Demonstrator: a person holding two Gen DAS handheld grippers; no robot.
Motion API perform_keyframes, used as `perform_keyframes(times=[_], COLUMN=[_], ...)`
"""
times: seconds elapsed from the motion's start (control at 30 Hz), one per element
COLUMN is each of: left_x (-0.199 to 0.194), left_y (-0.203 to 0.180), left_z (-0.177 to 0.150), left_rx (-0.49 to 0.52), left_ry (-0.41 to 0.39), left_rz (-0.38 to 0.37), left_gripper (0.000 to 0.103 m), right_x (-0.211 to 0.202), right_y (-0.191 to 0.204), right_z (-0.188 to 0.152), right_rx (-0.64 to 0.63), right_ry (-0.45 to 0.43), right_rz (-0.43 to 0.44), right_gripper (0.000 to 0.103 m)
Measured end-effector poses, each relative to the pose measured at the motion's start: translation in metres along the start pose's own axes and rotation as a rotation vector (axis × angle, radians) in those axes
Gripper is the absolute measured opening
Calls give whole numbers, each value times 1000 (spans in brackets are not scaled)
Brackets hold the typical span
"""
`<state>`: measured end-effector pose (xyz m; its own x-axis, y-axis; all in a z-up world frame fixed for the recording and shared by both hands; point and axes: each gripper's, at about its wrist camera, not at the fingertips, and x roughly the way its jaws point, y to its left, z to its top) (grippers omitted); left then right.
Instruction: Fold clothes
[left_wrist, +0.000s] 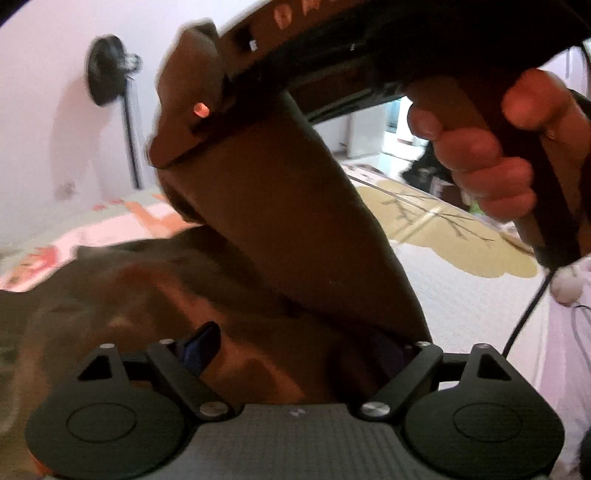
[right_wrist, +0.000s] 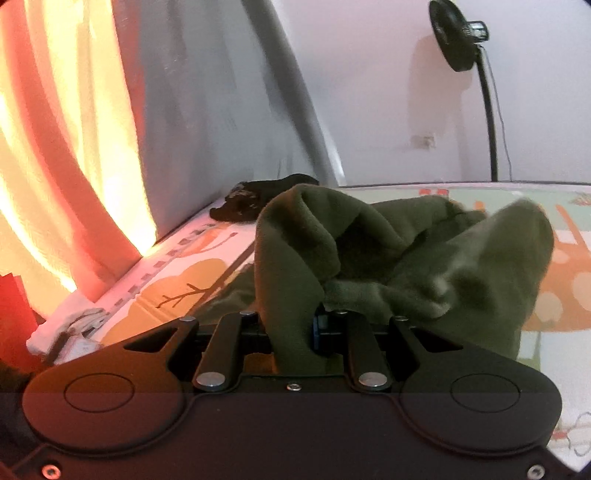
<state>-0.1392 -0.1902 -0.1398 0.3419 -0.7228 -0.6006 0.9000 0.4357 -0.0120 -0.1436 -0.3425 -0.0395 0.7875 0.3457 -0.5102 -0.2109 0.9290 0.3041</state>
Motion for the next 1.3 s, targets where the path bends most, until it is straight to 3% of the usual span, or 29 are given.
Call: perform_keyframes(times=[0.13,0.27,0.37,0.47,0.63,0.77,1.03,1.3], left_x=[-33,-56,-59,-51,-40,-42,-46,-61], left_y=[14,49,80,91,77,78,81,87], left_z=[-17,-44,-70,-86,-86,-90,-98,-108], left_rx=[-32,-159,-308,-379,-315,-333,-372,-408], left_ry=[-19,58,134,178,212,195,156,72], left_rz=[169,260,255,219,235,205,148,105], left_gripper=[91,91,89,84,97,98,98,93], right_x=[10,20,24,25,22,24,50,102], right_y=[17,29,32,33,32,46,116,168], right_z=[7,8,8,8,12,18,22,-8], right_rx=[-47,-63,-46,-25,19,-4,-131,-244], right_ry=[22,31,26,17,-6,-30,-67,44], right_rz=[4,3,-1,-6,-12,9,165,299], right_gripper=[16,16,16,16,16,16,16,16])
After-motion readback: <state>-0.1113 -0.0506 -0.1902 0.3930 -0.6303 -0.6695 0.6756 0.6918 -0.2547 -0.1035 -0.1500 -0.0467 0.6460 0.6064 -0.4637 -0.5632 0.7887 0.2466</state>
